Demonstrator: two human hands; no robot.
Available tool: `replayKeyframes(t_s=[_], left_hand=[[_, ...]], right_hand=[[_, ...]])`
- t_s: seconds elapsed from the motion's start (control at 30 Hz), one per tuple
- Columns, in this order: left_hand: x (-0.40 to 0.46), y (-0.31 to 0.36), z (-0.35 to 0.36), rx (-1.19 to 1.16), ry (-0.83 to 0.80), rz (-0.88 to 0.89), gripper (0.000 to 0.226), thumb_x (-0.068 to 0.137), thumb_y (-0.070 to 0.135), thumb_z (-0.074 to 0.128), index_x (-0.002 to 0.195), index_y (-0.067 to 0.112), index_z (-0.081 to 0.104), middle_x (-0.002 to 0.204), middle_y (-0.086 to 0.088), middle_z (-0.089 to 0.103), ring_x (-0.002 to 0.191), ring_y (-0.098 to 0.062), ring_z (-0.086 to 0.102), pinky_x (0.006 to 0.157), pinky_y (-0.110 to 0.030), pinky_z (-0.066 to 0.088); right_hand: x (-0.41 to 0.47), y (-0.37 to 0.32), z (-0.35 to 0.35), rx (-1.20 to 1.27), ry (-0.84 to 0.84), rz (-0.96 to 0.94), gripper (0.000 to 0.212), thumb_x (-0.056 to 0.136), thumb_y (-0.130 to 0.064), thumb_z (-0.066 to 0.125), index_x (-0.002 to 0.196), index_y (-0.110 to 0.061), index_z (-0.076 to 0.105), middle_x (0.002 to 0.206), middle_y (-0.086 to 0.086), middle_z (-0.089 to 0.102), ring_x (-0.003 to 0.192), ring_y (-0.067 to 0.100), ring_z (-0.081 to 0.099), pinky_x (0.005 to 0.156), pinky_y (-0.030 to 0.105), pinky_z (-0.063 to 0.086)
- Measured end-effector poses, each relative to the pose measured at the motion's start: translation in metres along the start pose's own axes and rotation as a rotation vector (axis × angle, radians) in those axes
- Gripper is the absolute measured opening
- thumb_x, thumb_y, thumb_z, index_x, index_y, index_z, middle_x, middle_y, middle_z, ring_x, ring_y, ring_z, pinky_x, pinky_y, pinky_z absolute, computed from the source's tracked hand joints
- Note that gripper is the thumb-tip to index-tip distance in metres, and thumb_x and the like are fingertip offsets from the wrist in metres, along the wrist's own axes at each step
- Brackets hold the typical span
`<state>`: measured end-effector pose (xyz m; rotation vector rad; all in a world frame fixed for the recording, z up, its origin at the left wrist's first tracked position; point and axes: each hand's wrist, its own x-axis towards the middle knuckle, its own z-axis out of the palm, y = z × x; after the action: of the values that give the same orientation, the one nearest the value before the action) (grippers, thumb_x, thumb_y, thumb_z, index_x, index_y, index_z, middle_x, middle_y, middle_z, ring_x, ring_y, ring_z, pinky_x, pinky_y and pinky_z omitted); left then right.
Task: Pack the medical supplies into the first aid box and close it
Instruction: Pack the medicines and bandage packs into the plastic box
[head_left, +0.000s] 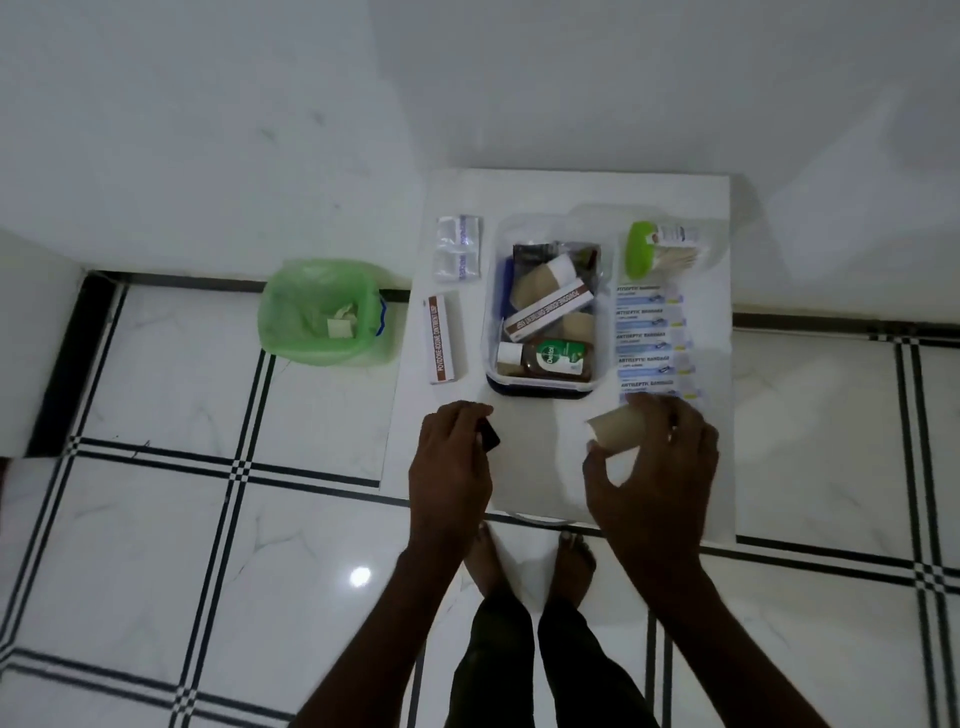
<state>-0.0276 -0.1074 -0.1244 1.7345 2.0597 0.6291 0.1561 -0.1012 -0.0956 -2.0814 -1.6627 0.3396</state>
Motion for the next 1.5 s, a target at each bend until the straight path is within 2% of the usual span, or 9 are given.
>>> replayKeyframes(t_s=[0.1,0.23,0.47,0.57,0.73,0.9,1.17,1.37,1.5], left_hand=[[0.0,-0.018,0.008,0.161,-0.173,0.059,0.061,0.077,-0.01,0.064,0.133,0.014,0.061,0.143,-0.011,0.054,0.125,-0.029,0.05,0.096,-0.038,0.053],[0.015,-0.03,0.007,0.197,-0.223,0.123,0.054,0.077,-0.003,0.068,0.128,0.016,0.065,0.132,-0.009,0.059,0.113,-0.029,0.054,0.09,-0.038,0.056],[0.039,-0.031,-0.008,0.098,-0.149,0.036,0.021,0.074,0.019,0.08,0.092,0.017,0.069,0.094,-0.002,0.06,0.09,-0.022,0.059,0.059,-0.028,0.047],[0.047,-0.025,-0.034,-0.063,-0.009,-0.078,0.013,0.08,0.02,0.078,0.089,0.024,0.069,0.087,0.005,0.06,0.08,-0.014,0.061,0.063,-0.033,0.052],[0.078,0.005,-0.093,-0.285,0.24,-0.161,0.015,0.082,0.012,0.076,0.09,0.024,0.071,0.087,0.006,0.063,0.072,-0.008,0.063,0.067,-0.025,0.051],[0.136,0.043,-0.095,-0.299,0.179,-0.014,0.019,0.082,0.004,0.07,0.096,0.015,0.074,0.09,-0.003,0.07,0.074,-0.013,0.065,0.07,-0.024,0.051],[0.209,0.082,-0.047,0.281,-0.098,0.393,0.018,0.093,0.016,0.061,0.102,0.019,0.076,0.104,-0.005,0.067,0.097,-0.022,0.061,0.065,-0.029,0.035],[0.219,0.092,-0.021,0.553,-0.179,0.644,0.012,0.085,0.0,0.067,0.083,0.007,0.075,0.09,-0.011,0.066,0.08,-0.027,0.065,0.054,-0.029,0.034],[0.224,0.092,-0.021,0.554,-0.345,0.611,0.026,0.098,0.01,0.051,0.112,0.006,0.072,0.108,-0.015,0.069,0.1,-0.032,0.066,0.073,-0.034,0.042]], right_hand=[[0.008,-0.028,-0.015,0.091,0.13,-0.063,0.053,0.079,-0.028,0.072,0.124,-0.004,0.059,0.131,0.024,0.048,0.118,0.034,0.044,0.092,0.039,0.049],[0.044,-0.067,0.0,0.032,0.055,-0.182,0.048,0.084,-0.038,0.067,0.123,-0.012,0.06,0.135,0.02,0.047,0.119,0.033,0.045,0.094,0.041,0.046],[0.095,-0.093,0.051,-0.32,-0.187,-0.169,0.033,0.091,-0.036,0.057,0.113,-0.011,0.061,0.121,0.018,0.059,0.111,0.035,0.053,0.089,0.044,0.043],[0.102,-0.091,0.056,-0.426,-0.228,-0.176,0.028,0.092,-0.026,0.057,0.113,-0.009,0.063,0.117,0.019,0.063,0.112,0.037,0.054,0.089,0.044,0.043],[0.11,-0.092,0.054,-0.441,-0.276,-0.207,0.028,0.093,-0.026,0.055,0.111,-0.008,0.067,0.116,0.019,0.063,0.112,0.037,0.054,0.089,0.043,0.043],[0.107,-0.086,0.052,-0.379,-0.299,-0.163,0.019,0.089,-0.012,0.057,0.105,-0.008,0.067,0.117,0.019,0.061,0.11,0.035,0.054,0.089,0.04,0.046],[0.108,-0.078,0.047,-0.227,-0.297,-0.218,0.026,0.088,-0.014,0.063,0.113,-0.008,0.066,0.113,0.017,0.065,0.104,0.033,0.057,0.086,0.04,0.049],[0.098,-0.068,0.029,-0.093,-0.234,-0.283,0.036,0.074,-0.013,0.08,0.106,0.001,0.07,0.1,0.02,0.072,0.092,0.037,0.066,0.072,0.042,0.058],[0.095,-0.063,0.017,-0.105,-0.2,-0.285,0.031,0.071,-0.006,0.08,0.1,-0.002,0.072,0.097,0.017,0.073,0.096,0.037,0.064,0.071,0.042,0.057]])
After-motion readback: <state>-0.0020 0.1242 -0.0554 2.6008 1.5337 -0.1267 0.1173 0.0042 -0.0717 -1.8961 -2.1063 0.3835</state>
